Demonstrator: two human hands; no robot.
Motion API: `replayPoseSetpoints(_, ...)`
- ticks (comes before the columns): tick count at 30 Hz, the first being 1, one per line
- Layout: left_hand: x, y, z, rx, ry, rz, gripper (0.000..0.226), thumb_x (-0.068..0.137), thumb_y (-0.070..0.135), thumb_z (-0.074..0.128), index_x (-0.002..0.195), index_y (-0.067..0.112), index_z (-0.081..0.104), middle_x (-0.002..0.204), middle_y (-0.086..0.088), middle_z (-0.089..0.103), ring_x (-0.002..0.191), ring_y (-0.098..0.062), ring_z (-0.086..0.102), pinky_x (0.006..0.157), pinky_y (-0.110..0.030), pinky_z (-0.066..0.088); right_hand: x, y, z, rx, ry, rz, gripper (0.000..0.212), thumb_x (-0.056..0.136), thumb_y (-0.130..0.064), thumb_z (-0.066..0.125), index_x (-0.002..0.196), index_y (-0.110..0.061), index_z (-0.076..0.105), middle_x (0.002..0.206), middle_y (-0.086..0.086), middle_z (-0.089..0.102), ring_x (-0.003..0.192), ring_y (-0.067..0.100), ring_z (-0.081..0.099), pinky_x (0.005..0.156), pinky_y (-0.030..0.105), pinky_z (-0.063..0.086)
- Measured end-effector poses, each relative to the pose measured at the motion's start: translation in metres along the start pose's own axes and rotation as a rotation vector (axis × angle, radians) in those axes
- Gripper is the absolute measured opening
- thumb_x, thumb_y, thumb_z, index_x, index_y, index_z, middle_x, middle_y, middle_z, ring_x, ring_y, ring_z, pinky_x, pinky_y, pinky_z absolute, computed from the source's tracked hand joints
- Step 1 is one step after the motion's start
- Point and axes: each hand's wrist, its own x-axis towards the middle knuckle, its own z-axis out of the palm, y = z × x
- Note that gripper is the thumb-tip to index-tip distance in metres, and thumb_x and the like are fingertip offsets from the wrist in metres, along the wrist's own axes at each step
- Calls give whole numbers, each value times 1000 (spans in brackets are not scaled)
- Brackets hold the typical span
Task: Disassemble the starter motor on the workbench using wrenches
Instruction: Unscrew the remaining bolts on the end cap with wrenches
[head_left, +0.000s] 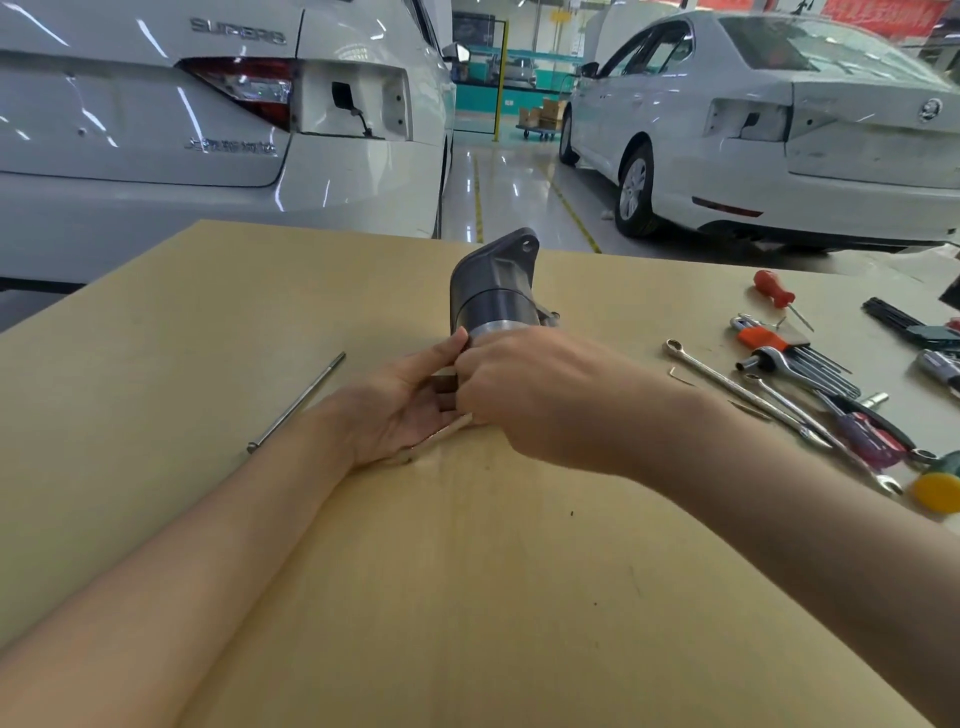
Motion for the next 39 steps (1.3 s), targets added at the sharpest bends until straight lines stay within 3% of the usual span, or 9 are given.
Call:
replayPoseSetpoints(3,-1,0,4,-31,7,-23,73,81,34,57,142,-4,41,148,-28,34,123,-32,46,101,-38,44,-17,-4,5,147,142,-3,18,90,-10,52,98,-18,66,93,-8,58,94,11,55,80,23,40)
replayPoseSetpoints(7,2,-2,1,-40,-4,-39,63,85,36,57,133,-4,49,133,-28,53,121,-33,56,101,-44,48,-49,-22,27,938,571,250,5,88,-8,61,93,-9,62,75,-12,56,67,3,52,66,18,44)
replayPoseSetpoints(10,3,0,2,-35,16,8,77,59,35,87,119,-3,58,114,-24,64,99,-30,68,87,-45,56,-58,-30,40,1606,900,542,8,86,-5,61,88,-3,54,71,9,65,60,19,62,62,28,52)
replayPoseSetpoints(13,5,-1,-2,-29,-29,-5,99,36,33,99,120,-2,58,115,-23,65,101,-31,68,87,-46,56,-59,-21,45,1961,989,761,3,90,-3,53,88,-2,53,74,15,68,68,27,69,68,32,56)
replayPoseSetpoints(17,6,-2,-4,-55,-59,-1,81,52,34,93,116,-2,60,116,-24,64,102,-31,68,84,-43,58,-57,-15,48,2178,1037,844,6,93,-1,48,97,2,53,76,17,70,76,27,72,68,30,57)
replayPoseSetpoints(28,7,-2,-4,-48,-83,-2,86,38,32,99,111,-1,66,113,-21,68,104,-32,67,87,-46,56,-61,-15,48,1989,1097,779,17,91,1,55,78,-6,64,88,21,72,86,33,72,73,28,57)
replayPoseSetpoints(33,7,-2,-5,-49,-90,-10,74,40,31,98,102,0,73,114,-22,67,105,-32,67,85,-45,57,-61,-3,37,1403,958,605,9,90,5,56,88,-4,55,83,13,73,78,22,73,73,29,58)
replayPoseSetpoints(36,8,-2,-6,-43,-97,-7,71,40,32,98,99,1,75,112,-21,68,104,-31,68,84,-44,57,-55,20,13,994,670,489,6,92,0,56,94,-4,52,77,3,69,68,12,68,66,27,56)
replayPoseSetpoints(39,8,-1,-7,-49,-105,5,60,42,31,97,92,5,78,106,-20,70,99,-30,69,88,-46,56,-35,27,-8,638,436,265,9,93,-8,50,98,-16,50,86,-10,62,75,-1,57,71,23,49)
